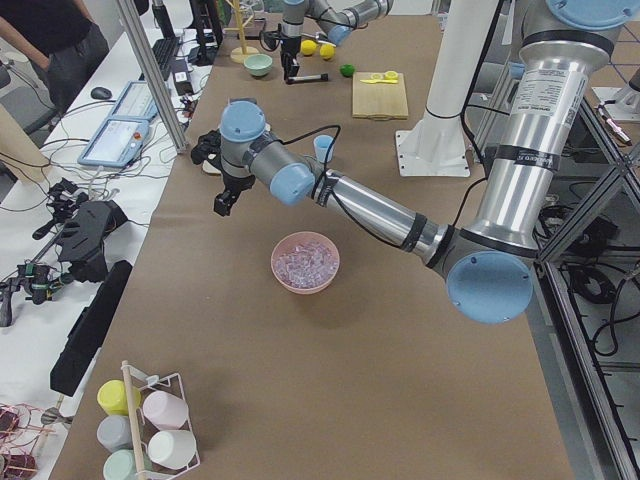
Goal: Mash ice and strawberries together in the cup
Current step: 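Carry the strawberry with the right gripper over the light-blue cup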
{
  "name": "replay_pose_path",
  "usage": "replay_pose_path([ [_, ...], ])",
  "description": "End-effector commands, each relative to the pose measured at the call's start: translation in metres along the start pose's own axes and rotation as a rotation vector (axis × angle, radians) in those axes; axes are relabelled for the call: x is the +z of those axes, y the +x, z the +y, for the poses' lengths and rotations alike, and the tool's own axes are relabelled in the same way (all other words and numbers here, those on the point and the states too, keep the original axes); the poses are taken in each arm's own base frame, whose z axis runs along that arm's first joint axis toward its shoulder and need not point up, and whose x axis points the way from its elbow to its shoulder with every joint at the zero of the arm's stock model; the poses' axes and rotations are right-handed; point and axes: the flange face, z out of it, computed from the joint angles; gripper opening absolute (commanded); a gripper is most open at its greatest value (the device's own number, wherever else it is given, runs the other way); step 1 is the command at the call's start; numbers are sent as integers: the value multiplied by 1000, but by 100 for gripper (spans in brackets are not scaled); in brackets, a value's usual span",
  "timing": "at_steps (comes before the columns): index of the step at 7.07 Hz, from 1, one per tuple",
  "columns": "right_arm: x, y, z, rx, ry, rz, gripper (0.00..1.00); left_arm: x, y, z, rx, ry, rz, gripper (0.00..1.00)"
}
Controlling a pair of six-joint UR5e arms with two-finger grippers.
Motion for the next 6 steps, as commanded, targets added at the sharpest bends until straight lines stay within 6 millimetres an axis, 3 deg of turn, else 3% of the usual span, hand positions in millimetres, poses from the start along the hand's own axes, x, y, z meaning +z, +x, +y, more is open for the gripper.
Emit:
replay_pose_path([
  [1,-8,-40,-3,-70,55,-62,0,1,-4,1,-15,-4,-4,97],
  [6,3,-125,10,-200,115,-185,0,3,-6,1,-23,-8,-1,97],
])
